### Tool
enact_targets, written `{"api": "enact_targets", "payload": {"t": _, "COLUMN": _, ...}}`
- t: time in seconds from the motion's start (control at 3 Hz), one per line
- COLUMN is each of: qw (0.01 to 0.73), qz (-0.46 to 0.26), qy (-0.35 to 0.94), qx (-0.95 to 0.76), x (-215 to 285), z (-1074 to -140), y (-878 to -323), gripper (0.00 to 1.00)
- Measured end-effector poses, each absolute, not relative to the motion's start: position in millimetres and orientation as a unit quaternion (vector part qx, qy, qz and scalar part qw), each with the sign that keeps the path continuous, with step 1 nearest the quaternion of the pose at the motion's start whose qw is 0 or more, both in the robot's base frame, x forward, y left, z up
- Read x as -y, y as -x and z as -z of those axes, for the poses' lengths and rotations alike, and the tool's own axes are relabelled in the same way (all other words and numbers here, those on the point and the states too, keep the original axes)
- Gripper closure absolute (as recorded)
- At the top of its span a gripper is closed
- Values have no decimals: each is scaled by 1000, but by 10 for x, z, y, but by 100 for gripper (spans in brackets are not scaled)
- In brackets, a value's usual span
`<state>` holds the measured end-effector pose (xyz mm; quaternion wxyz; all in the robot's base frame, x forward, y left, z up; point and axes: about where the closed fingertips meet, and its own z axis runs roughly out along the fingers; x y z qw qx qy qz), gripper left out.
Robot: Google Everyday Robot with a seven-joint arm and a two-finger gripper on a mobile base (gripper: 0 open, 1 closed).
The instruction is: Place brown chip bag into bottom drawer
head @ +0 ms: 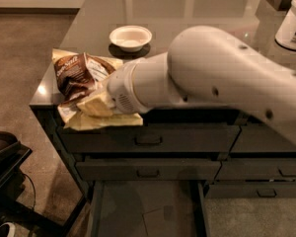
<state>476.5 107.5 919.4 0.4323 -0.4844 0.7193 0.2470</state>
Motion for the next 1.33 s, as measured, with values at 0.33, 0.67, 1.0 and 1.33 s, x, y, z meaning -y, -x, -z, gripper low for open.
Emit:
{"api": "enact_targets", "payload": {"t": 0.33, "qw": 458, "qz": -210, "qy": 423, "qx": -754, "x": -955, "z": -9206, "y": -4320, "gripper": 100}}
{"api": "enact_targets", "payload": {"t": 0.67, "qw": 455, "qz": -216, "qy": 426, "qx": -751, "x": -993, "z": -9192, "y": -4314, "gripper": 100}}
{"api": "enact_targets", "payload": {"t": 1.0, "qw": 452, "qz": -233, "qy": 426, "qx": -748, "x": -1001, "z": -9055, "y": -4272, "gripper": 100}}
{"api": "enact_targets", "payload": {"t": 1.33, "qw": 430, "qz": -292, "qy": 383, "qx": -764, "x": -931, "z": -8360, "y": -4160, "gripper": 100}}
